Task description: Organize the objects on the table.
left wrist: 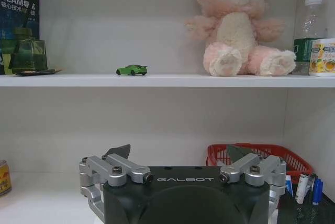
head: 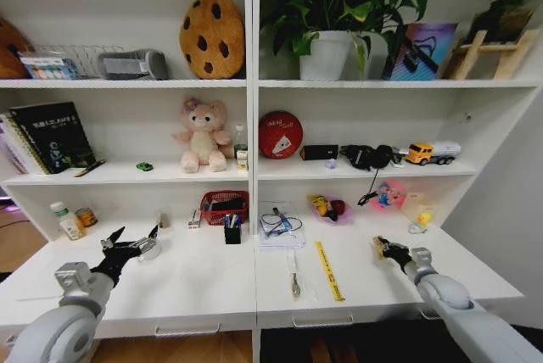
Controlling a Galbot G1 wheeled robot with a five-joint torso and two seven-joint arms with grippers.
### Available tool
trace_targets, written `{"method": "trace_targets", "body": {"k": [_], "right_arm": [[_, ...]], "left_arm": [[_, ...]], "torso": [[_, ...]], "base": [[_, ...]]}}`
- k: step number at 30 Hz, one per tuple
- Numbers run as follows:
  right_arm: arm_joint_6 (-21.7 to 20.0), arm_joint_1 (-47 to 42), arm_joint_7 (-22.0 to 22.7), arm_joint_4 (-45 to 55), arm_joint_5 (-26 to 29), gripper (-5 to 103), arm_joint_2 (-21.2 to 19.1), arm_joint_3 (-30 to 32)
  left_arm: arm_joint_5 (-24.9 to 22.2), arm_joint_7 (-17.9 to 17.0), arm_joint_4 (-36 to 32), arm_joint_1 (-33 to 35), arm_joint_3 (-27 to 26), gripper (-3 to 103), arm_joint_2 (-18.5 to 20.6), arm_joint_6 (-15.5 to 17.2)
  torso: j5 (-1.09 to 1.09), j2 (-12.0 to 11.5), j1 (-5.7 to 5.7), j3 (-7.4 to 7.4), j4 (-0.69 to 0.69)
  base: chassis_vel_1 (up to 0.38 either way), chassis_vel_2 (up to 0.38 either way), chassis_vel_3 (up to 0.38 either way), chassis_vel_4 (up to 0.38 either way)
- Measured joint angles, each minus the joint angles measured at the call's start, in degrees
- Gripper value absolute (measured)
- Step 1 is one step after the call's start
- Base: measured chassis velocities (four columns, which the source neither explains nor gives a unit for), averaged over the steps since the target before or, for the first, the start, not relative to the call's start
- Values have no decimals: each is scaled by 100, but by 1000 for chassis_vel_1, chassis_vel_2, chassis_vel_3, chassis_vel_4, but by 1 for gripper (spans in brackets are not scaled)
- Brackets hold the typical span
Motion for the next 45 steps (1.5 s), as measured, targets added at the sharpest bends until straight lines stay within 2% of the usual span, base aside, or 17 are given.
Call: {"method": "trace_targets", "body": {"k": [1,3,6,9,15,16,19,21,22,25,31,34,35,40,41,44,45], "right_arm": [[0,0,0,0,0,0,0,0],[39,541,-82,-199,160,0,43,-520],[48,876,-126,-384,225,0,112,-843],[192,1900,-131,-1131,196,0,478,-1616],[241,2226,-119,-1436,131,0,625,-1818],[321,2643,-108,-1934,51,0,820,-2087],[384,2886,-115,-2243,-11,0,939,-2255],[550,3334,-161,-2913,-153,0,1222,-2464],[550,3334,-161,-2913,-153,0,1222,-2464],[965,3578,-309,-3504,-379,0,1403,-2505],[1259,3625,-331,-3706,-587,-2,1524,-2482],[1277,3558,-295,-3689,-621,14,1540,-2447],[1277,3558,-295,-3689,-621,14,1540,-2447],[1270,3349,-117,-3446,-639,36,1466,-2377],[1270,3349,-117,-3446,-639,36,1466,-2377],[1190,3067,71,-2936,-696,51,1352,-2203],[1190,3067,71,-2936,-696,51,1352,-2203]], "left_arm": [[0,0,0,0,0,100,0,0],[0,1,0,0,0,100,0,0],[0,0,0,0,0,100,0,0],[0,1,0,0,0,100,0,0],[0,0,0,0,0,100,0,0],[0,-3,0,0,0,100,0,0],[0,-1,0,0,0,100,0,0],[0,-1,0,0,0,100,0,0],[0,-1,0,0,0,100,0,0],[0,0,0,0,0,100,0,0],[0,0,0,0,0,100,0,0],[0,0,0,0,0,100,0,0],[0,0,0,0,0,100,0,0],[0,0,0,0,0,100,0,0],[0,0,0,0,0,100,0,0],[0,0,0,0,0,100,0,0],[0,0,0,0,0,100,0,0]], "torso": [[0,0,0,0,0],[1,0,1,0,1],[-1,0,0,0,0],[1,0,1,0,0],[-1,0,0,0,3],[2,-1,2,1,2],[1,-1,1,1,0],[1,0,1,0,0],[1,0,1,0,0],[1,0,1,0,-2],[3,0,1,0,-1],[1,0,0,0,-1],[1,0,0,0,-1],[2,0,0,0,-1],[2,0,0,0,-1],[1,0,0,0,-1],[1,0,0,0,-1]], "base": [[0,0,0,0],[0,0,0,0],[0,0,0,0],[0,0,0,0],[0,0,0,0],[0,0,0,0],[0,0,0,0],[0,0,0,0],[0,0,0,0],[0,0,0,0],[0,0,0,0],[0,0,0,0],[0,0,0,0],[0,0,0,0],[0,0,0,0],[0,0,0,0],[0,0,0,0]]}}
